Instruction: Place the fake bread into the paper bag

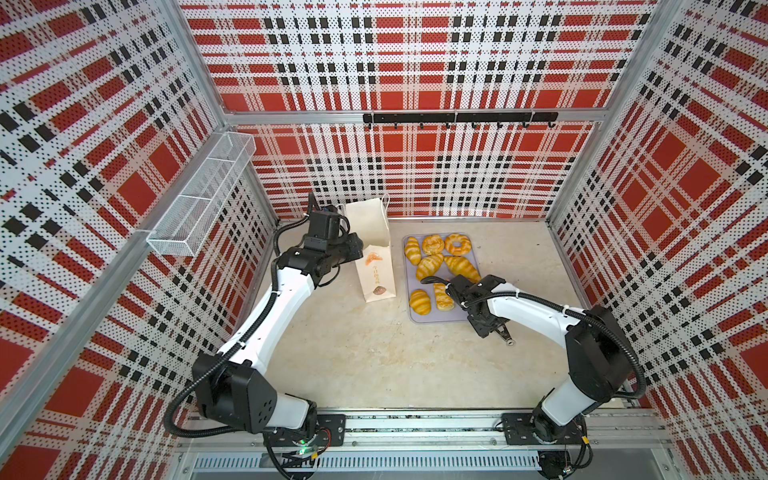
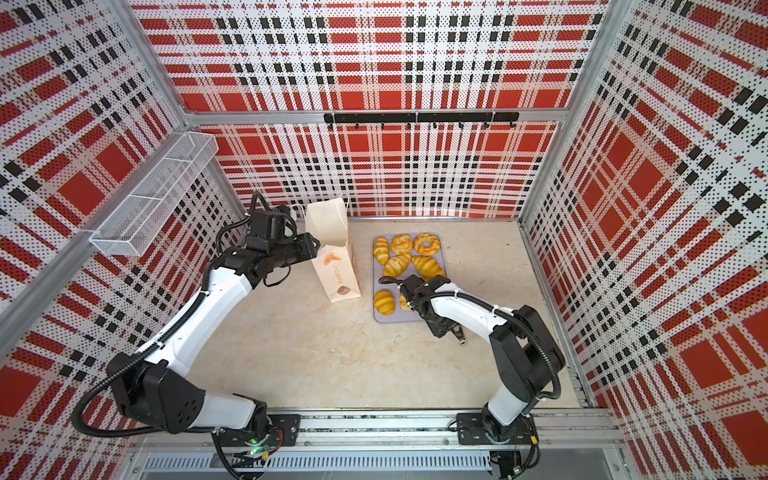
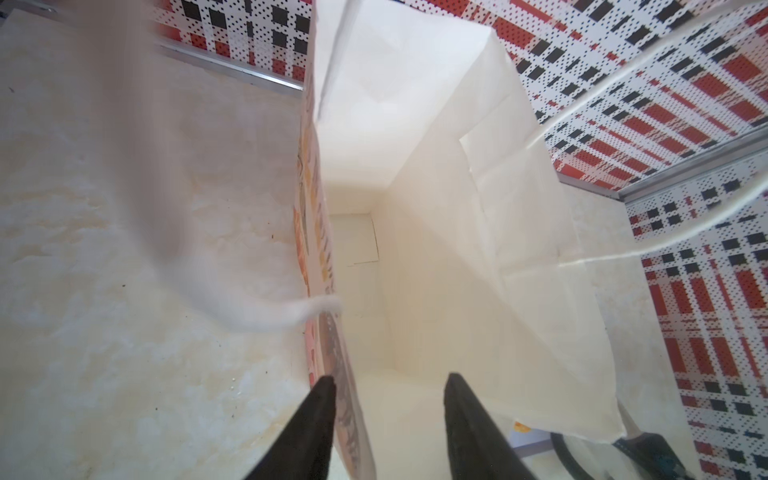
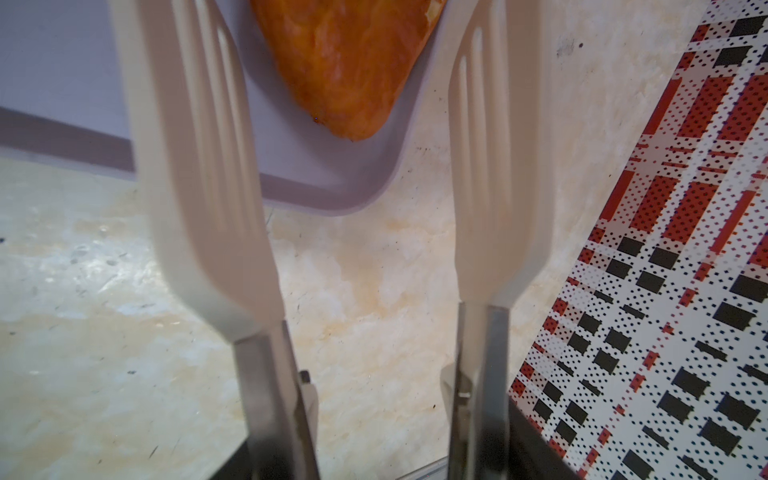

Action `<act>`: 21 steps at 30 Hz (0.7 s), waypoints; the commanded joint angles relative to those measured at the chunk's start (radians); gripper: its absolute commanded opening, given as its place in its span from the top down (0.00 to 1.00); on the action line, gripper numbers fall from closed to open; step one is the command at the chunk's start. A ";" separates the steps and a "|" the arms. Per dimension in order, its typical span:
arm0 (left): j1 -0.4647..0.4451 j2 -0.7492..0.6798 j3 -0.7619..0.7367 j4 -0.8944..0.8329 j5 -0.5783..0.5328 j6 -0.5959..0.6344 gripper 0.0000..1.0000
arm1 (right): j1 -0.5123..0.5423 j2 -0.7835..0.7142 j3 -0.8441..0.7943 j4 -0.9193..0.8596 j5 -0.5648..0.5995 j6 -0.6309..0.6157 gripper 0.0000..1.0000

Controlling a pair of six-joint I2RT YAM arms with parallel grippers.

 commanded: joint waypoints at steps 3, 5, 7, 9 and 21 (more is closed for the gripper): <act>-0.010 -0.076 -0.021 0.034 -0.020 -0.019 0.42 | -0.002 -0.011 0.000 0.003 0.036 -0.003 0.39; -0.016 -0.101 -0.041 0.043 -0.026 -0.019 0.38 | -0.003 -0.001 0.007 0.008 0.035 -0.005 0.39; -0.022 -0.124 -0.063 0.048 -0.035 -0.018 0.34 | -0.003 0.013 0.016 0.012 0.035 -0.009 0.39; -0.026 -0.152 -0.093 0.052 -0.040 -0.017 0.29 | -0.005 0.026 0.024 0.016 0.037 -0.013 0.39; -0.116 -0.385 -0.313 0.097 -0.178 -0.006 0.04 | -0.005 0.072 0.047 -0.009 0.048 -0.029 0.48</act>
